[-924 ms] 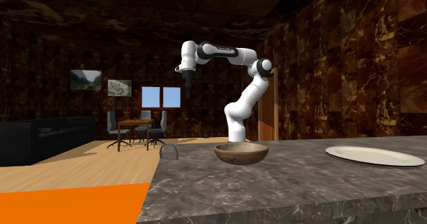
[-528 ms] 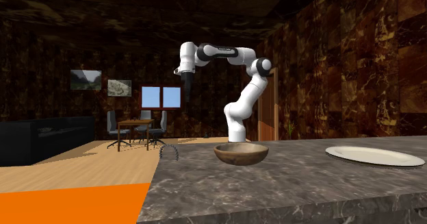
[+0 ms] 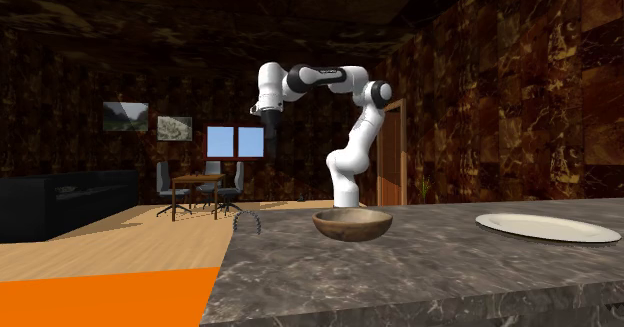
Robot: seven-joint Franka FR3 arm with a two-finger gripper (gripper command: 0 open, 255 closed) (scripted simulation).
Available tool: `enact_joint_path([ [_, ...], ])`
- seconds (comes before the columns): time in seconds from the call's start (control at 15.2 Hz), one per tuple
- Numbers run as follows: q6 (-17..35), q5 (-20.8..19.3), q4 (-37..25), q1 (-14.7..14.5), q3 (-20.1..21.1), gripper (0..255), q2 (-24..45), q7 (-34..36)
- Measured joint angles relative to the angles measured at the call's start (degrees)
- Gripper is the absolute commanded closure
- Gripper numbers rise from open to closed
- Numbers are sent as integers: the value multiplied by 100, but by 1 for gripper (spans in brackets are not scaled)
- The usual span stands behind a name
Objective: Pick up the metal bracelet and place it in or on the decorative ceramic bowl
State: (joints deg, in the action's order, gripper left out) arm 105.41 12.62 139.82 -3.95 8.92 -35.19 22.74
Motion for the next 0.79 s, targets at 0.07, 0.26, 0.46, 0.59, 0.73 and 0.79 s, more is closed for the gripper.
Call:
enact_joint_path([
  [0.07, 154, 94, 61, -43, 101, 0, 85, 123],
  [0.26, 433, 309, -131, -141, 393, 0, 511, 523],
  [0.46, 778, 492, -276, -226, 679, 0, 950, 907],
  [0.59, 948, 578, -437, -275, 854, 0, 1237, 1169],
  [0.73, 1155, 617, -661, -300, 1022, 0, 1625, 1421],
  [0.79, 1284, 644, -721, -330, 1120, 0, 1790, 1560],
])
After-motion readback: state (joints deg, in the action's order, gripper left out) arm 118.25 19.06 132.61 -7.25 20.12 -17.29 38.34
